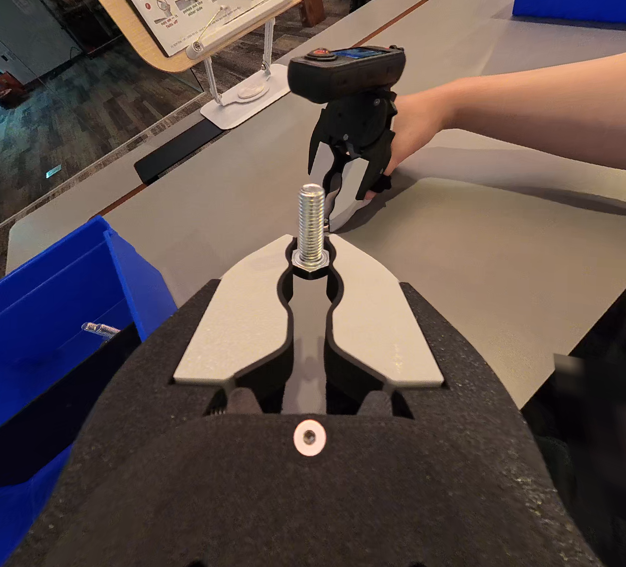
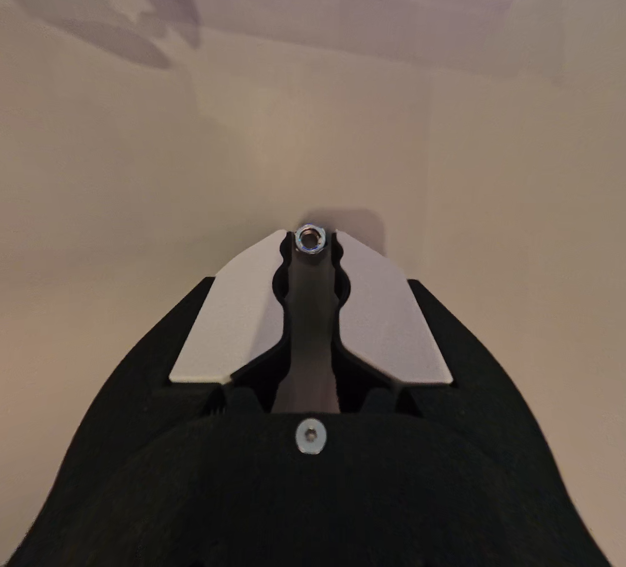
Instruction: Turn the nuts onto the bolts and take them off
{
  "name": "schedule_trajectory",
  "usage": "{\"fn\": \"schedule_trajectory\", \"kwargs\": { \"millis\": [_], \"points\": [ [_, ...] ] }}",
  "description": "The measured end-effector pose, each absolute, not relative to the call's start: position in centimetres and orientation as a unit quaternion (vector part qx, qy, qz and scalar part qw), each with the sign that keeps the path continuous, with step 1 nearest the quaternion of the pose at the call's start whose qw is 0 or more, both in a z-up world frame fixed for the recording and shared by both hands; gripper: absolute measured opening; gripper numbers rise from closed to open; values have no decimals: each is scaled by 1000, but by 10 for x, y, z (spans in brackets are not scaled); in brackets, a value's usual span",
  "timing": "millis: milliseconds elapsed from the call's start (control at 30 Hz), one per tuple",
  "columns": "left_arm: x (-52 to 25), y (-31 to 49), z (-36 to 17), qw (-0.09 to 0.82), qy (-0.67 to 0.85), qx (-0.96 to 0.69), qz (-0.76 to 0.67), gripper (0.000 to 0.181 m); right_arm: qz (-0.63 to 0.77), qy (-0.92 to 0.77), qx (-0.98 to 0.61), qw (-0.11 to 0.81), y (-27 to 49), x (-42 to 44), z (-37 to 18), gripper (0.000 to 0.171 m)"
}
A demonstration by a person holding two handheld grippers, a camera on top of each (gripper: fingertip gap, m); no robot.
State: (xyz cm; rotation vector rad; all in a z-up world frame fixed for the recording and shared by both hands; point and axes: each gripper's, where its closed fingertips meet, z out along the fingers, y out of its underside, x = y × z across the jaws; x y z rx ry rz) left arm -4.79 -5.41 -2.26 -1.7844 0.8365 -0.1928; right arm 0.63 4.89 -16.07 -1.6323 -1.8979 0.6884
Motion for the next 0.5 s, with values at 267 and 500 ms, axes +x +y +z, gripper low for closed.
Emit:
{"fn": "schedule_trajectory", "kwargs": {
  "millis": [267, 500],
  "points": [
    [-47, -49, -26, 546, 349, -757, -83, 15, 137, -671, -641, 347, 76, 14, -149, 17],
    [-31, -30, -34, 539, 340, -766, -88, 15, -50, -446, -696, 560, 120, 78, -60, 17]
  ]
}}
